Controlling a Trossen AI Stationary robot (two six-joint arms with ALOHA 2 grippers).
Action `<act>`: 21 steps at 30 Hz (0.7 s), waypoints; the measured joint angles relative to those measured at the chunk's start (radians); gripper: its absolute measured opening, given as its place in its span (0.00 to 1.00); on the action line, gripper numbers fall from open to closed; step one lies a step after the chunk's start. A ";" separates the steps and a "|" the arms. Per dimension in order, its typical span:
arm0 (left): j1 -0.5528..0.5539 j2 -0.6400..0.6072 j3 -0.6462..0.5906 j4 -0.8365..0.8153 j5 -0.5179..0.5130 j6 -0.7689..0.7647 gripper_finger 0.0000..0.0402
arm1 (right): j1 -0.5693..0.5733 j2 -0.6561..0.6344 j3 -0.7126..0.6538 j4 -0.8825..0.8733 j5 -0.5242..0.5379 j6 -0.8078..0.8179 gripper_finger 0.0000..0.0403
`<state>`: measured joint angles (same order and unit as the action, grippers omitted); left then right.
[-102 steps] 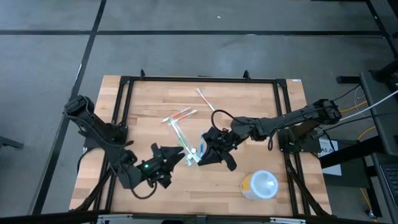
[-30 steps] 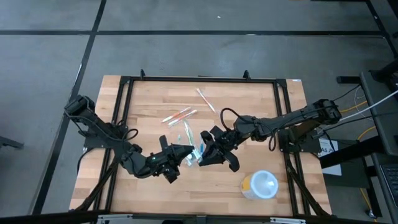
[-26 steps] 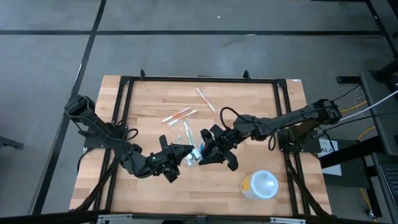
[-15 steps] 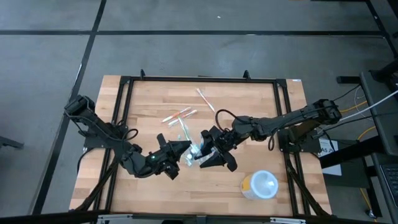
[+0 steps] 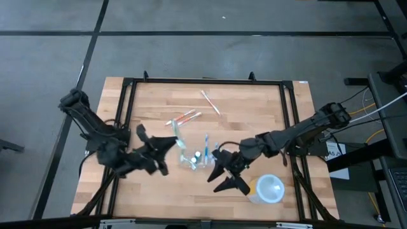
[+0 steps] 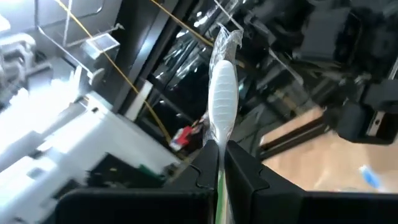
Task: Pick & Place toothbrushing station
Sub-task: Put the green toothbrush into the transparent organizer
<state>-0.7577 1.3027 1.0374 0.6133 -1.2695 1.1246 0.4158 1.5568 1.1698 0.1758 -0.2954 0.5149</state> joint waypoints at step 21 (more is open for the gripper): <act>-0.091 -0.423 -0.533 -0.052 0.218 -0.901 0.01 | 0.067 -0.107 0.000 -0.194 0.250 -0.156 0.56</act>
<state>-0.8489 0.8799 0.5047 0.5617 -1.0515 0.2238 0.4830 1.4501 1.1698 -0.0181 -0.0459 0.3587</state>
